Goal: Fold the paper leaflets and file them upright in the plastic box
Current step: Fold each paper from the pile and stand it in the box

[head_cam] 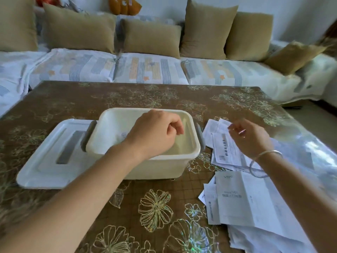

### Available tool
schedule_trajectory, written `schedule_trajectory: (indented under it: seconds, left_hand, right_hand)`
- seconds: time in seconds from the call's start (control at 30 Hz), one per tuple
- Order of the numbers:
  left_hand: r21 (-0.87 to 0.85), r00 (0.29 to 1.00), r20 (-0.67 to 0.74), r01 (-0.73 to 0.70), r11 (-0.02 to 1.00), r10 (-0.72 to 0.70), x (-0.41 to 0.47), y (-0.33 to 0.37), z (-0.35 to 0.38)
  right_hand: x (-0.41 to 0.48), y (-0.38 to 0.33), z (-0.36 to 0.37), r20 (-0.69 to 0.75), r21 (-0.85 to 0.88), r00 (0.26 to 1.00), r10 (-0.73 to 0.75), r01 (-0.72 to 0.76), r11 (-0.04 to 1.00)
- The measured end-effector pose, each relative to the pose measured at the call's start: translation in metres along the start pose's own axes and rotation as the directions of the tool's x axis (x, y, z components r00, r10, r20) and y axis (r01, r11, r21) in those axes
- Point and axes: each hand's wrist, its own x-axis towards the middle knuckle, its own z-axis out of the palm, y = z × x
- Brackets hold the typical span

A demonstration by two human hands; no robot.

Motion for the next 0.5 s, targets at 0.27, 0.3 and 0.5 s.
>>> schedule_trajectory:
  seconds: [0.27,0.3,0.5]
  left_hand:
    - [0.222,0.974,-0.204,0.148,0.964,-0.103,-0.018,0.031,0.055]
    - [0.261,0.966,-0.225,0.185,0.947,-0.127,-0.019,0.030,0.060]
    - [0.308,0.956,-0.278,0.180,0.934,-0.093,-0.016,0.018,0.071]
  right_hand:
    - [-0.026,0.062,0.036,0.248,-0.447,0.870,0.427,-0.288,0.847]
    - [-0.029,0.059,0.038,0.255,-0.478,0.878,0.406,-0.250,0.842]
    - [-0.028,0.052,0.045,0.249,-0.397,0.922,0.297,-0.183,0.899]
